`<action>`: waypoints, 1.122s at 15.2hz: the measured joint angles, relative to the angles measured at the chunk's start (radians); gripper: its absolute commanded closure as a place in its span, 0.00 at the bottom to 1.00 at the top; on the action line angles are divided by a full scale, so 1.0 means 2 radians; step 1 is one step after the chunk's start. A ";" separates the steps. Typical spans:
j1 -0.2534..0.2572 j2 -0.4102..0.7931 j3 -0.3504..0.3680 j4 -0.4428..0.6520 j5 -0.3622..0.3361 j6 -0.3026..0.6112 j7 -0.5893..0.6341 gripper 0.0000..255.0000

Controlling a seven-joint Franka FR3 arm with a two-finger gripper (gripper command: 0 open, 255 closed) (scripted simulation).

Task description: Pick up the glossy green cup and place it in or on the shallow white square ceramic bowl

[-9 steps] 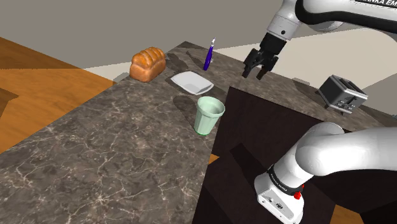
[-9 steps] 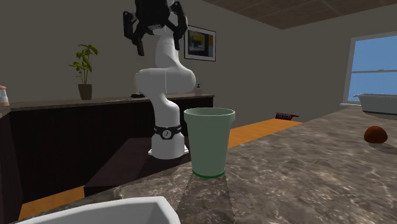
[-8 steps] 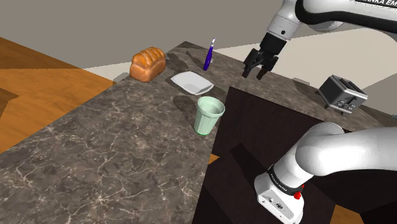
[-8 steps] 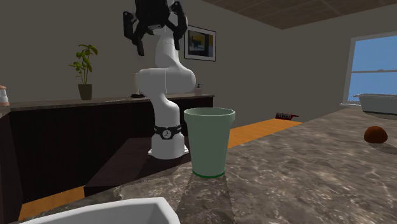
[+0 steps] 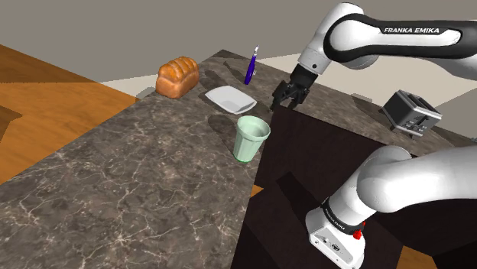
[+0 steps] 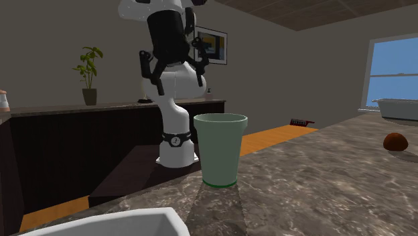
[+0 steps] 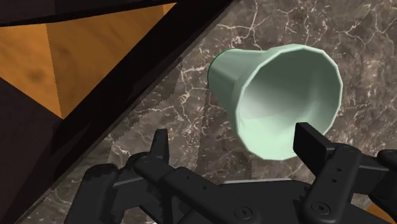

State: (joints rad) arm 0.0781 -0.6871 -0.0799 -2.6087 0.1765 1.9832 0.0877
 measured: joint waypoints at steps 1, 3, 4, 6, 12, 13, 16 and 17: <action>0.007 0.009 0.001 -0.008 0.009 0.020 -0.004 0.00; 0.019 0.035 -0.002 -0.022 0.027 0.064 -0.019 0.00; 0.025 0.044 -0.004 -0.029 0.035 0.082 -0.027 0.00; 0.032 0.057 -0.004 -0.040 0.045 0.108 -0.033 0.00; 0.044 0.086 -0.001 -0.059 0.062 0.159 -0.042 0.00; 0.045 0.089 -0.001 -0.060 0.063 0.163 -0.043 0.00; 0.046 0.090 -0.001 -0.062 0.064 0.166 -0.043 0.00; 0.046 0.091 -0.001 -0.062 0.064 0.166 -0.044 0.00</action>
State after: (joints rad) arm 0.1696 -0.5060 -0.0812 -2.7323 0.3052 2.3151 0.0006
